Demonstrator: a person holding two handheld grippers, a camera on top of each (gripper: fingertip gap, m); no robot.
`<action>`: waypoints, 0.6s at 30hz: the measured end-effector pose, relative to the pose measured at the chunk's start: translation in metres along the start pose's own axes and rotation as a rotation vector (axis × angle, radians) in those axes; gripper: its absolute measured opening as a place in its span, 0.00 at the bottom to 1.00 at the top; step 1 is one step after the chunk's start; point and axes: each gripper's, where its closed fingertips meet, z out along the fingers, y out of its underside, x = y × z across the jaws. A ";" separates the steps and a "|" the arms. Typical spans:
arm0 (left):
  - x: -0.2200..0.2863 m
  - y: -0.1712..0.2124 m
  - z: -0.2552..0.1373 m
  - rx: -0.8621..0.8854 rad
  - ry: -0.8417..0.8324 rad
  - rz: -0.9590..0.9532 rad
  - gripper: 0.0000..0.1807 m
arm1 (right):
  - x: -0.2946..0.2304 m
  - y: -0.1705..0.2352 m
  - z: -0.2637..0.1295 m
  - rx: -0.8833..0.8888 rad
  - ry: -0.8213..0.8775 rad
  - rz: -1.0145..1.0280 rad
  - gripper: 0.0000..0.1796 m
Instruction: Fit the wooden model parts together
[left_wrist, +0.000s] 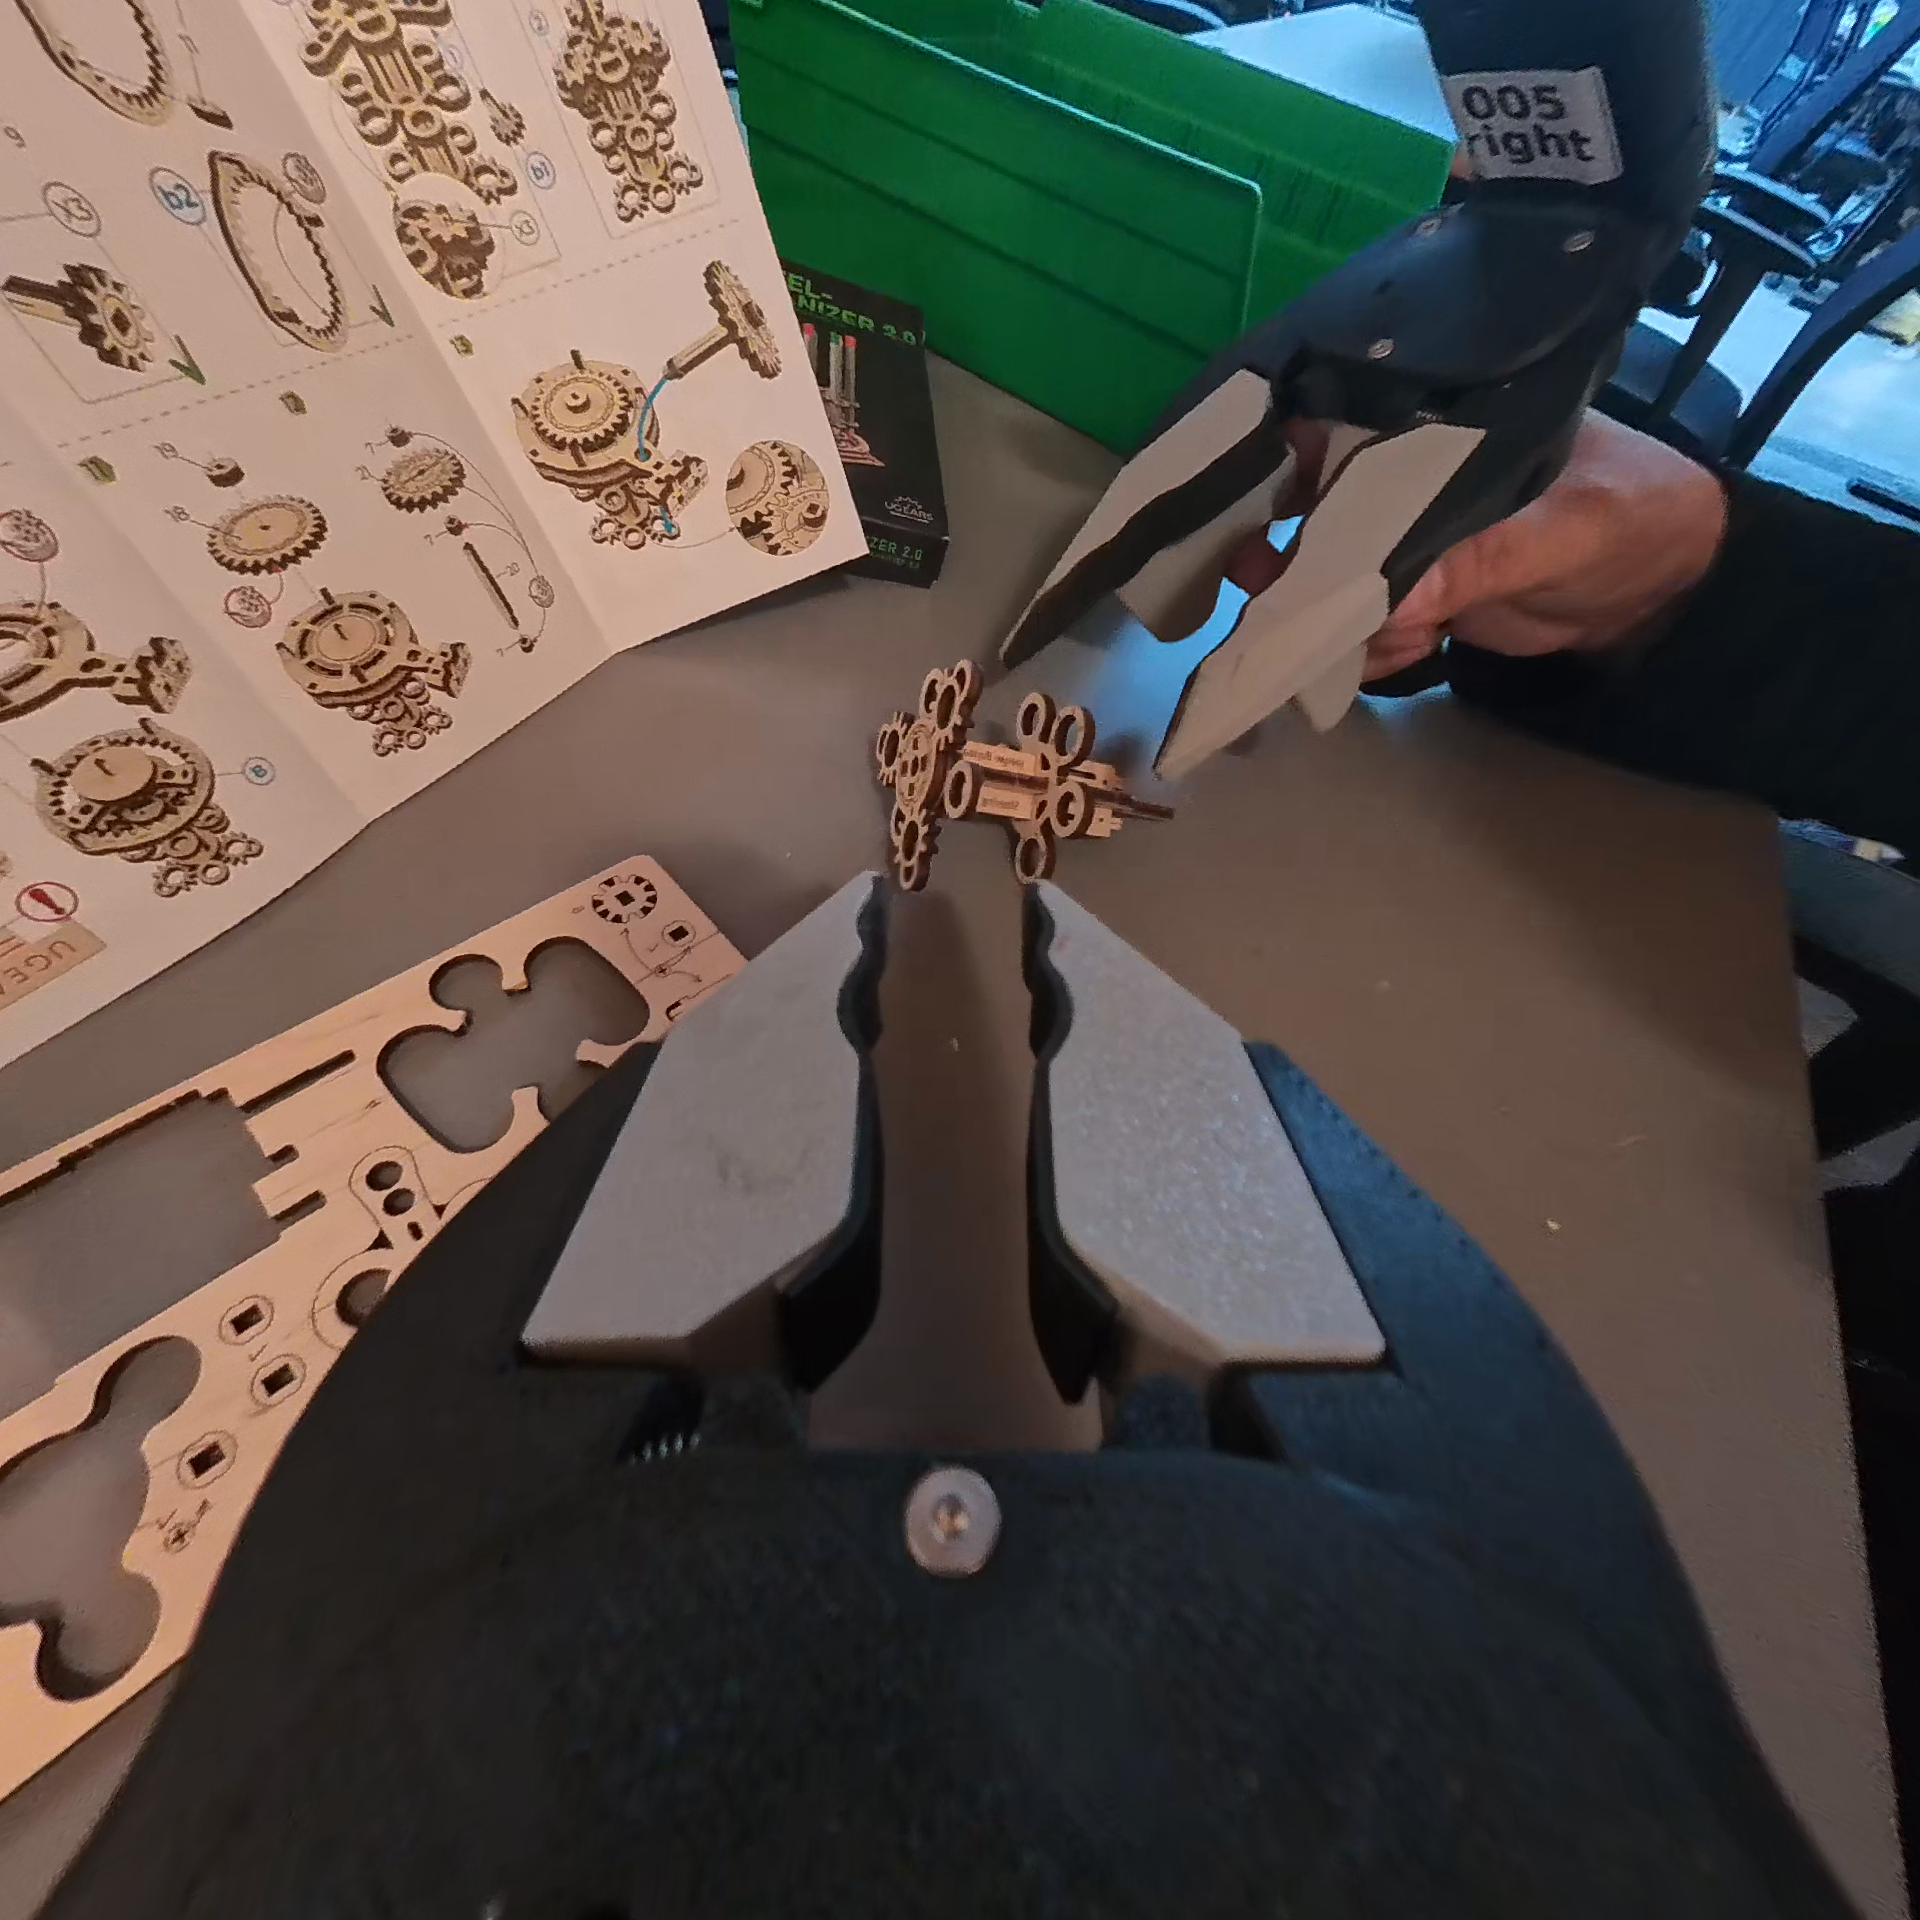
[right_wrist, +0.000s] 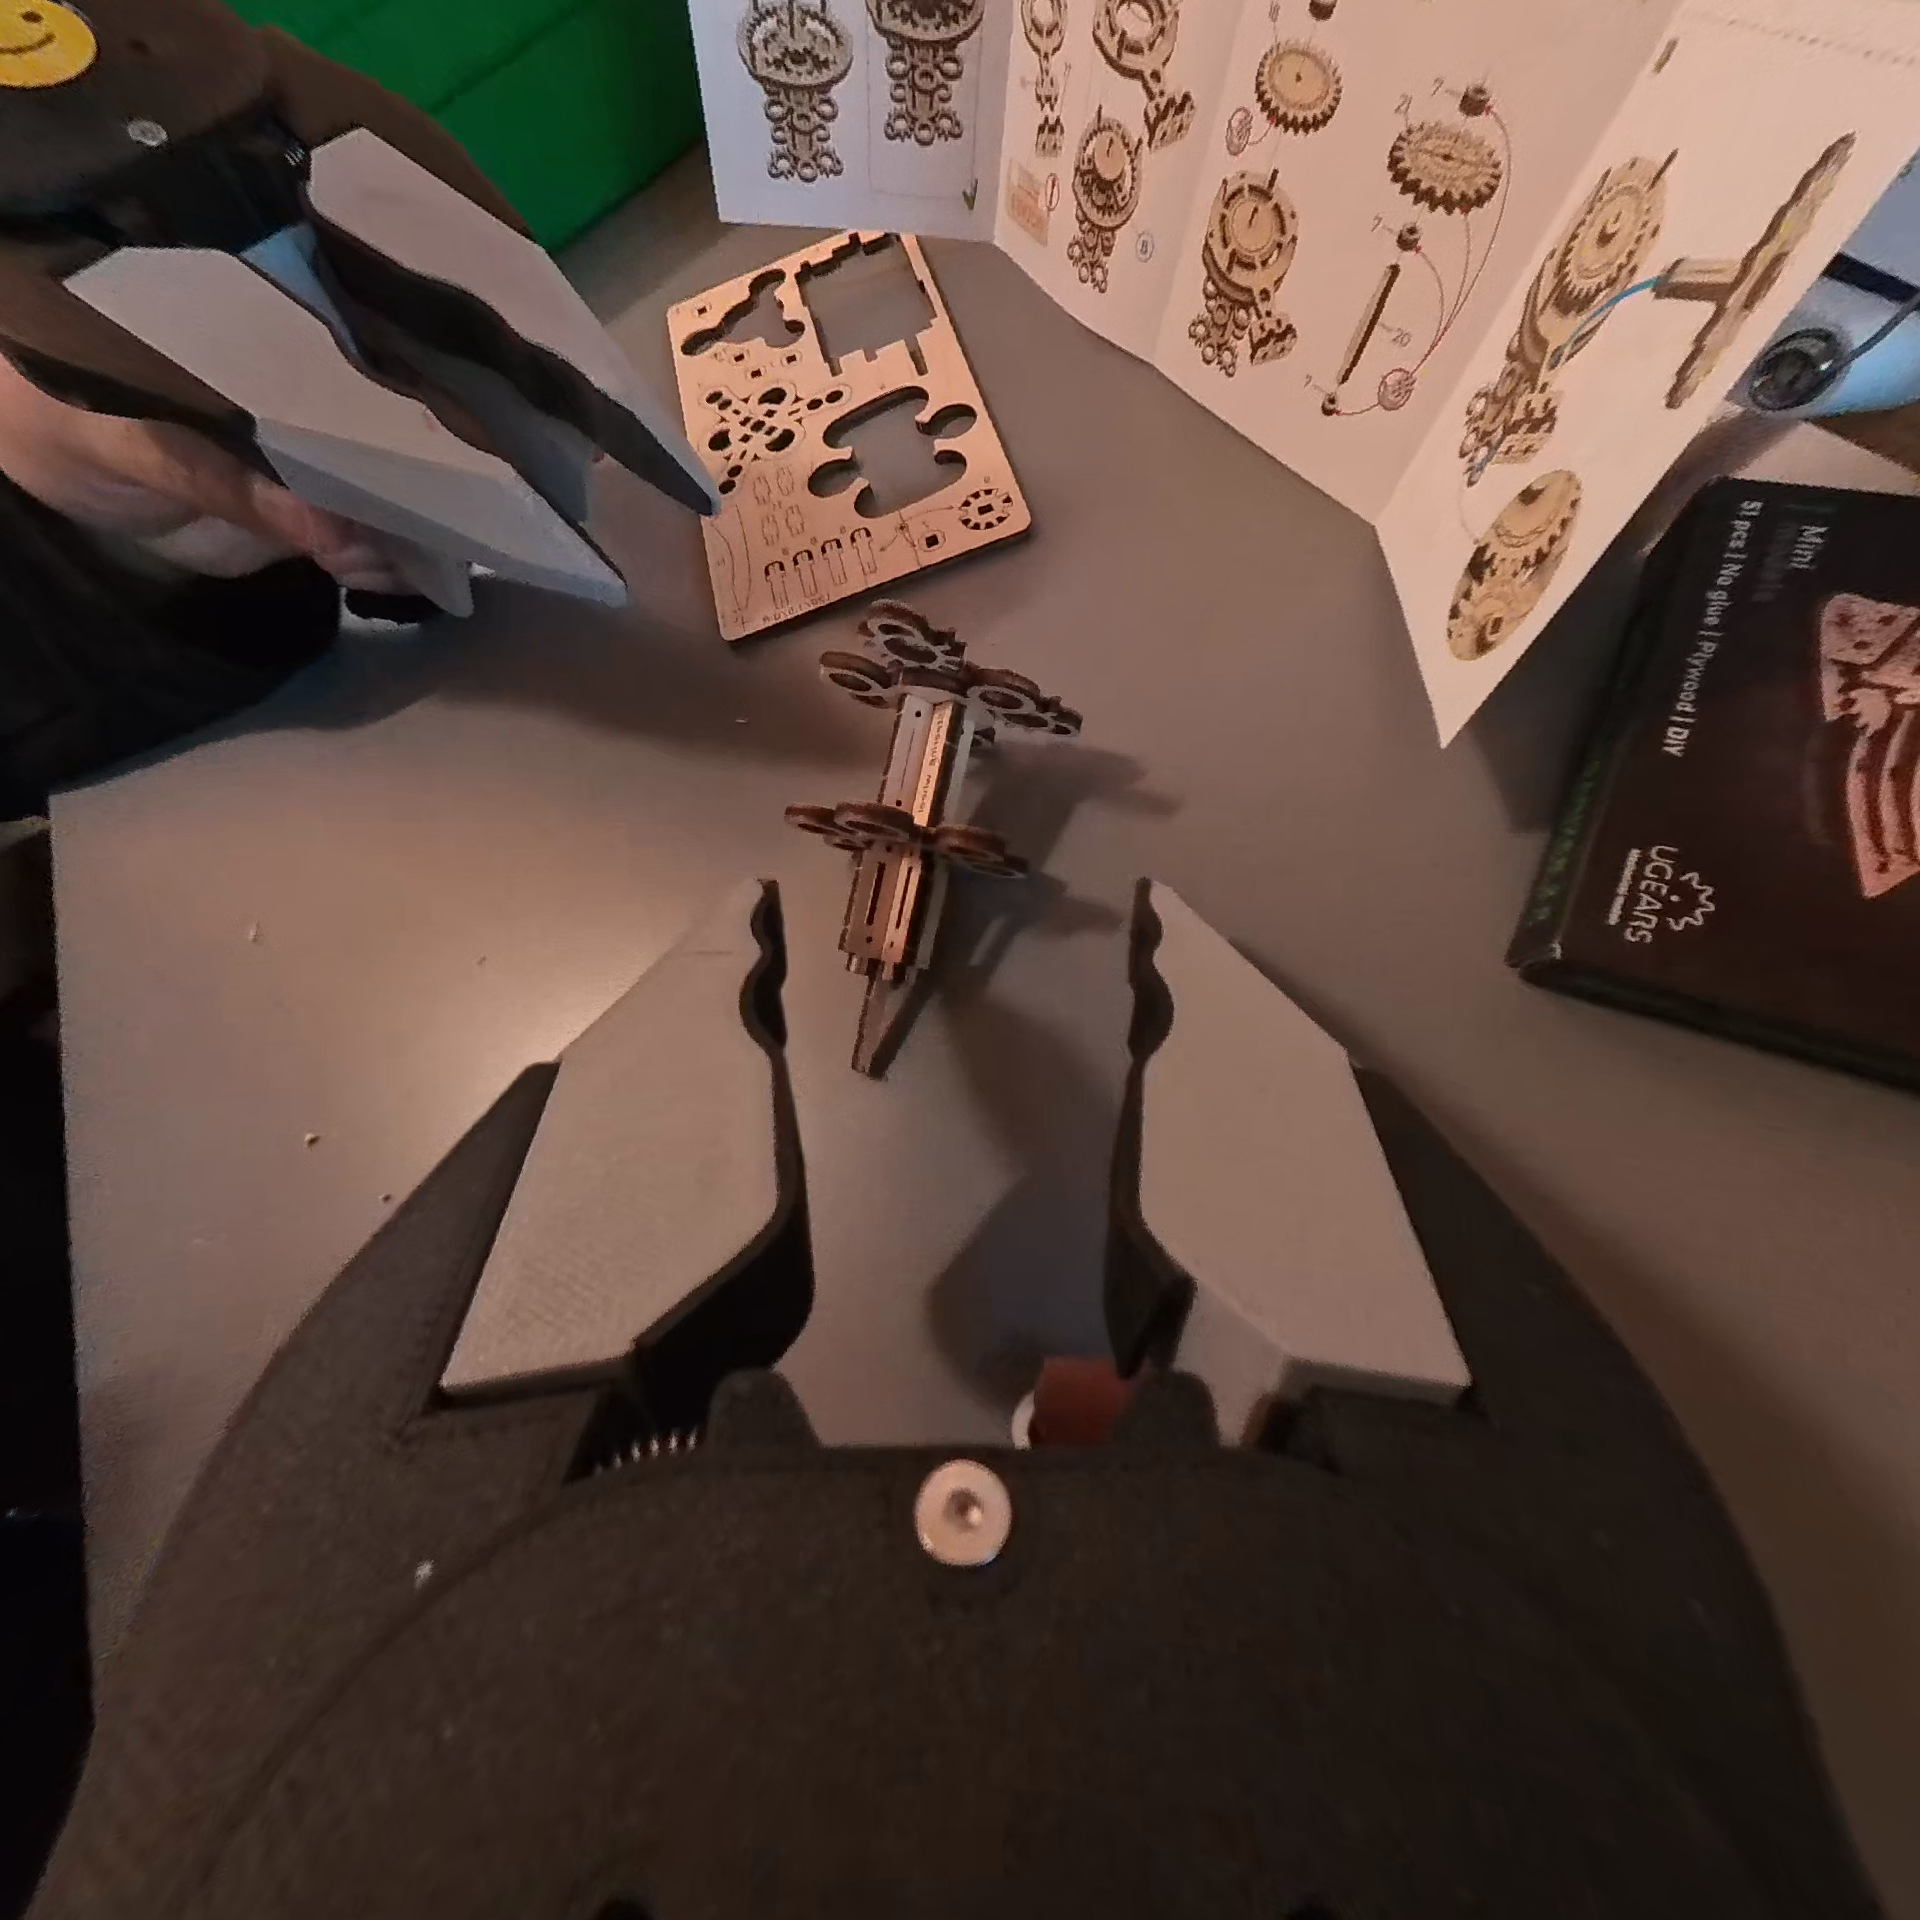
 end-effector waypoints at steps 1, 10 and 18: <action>-0.001 0.001 0.000 -0.004 -0.005 -0.001 0.12 | 0.001 0.001 0.000 -0.004 0.004 -0.008 0.36; 0.002 -0.003 -0.004 0.004 -0.009 -0.007 0.12 | -0.001 0.004 0.002 -0.007 -0.011 -0.034 0.37; -0.008 0.002 -0.001 -0.003 -0.006 -0.082 0.12 | -0.001 0.001 0.000 0.002 0.025 -0.091 0.37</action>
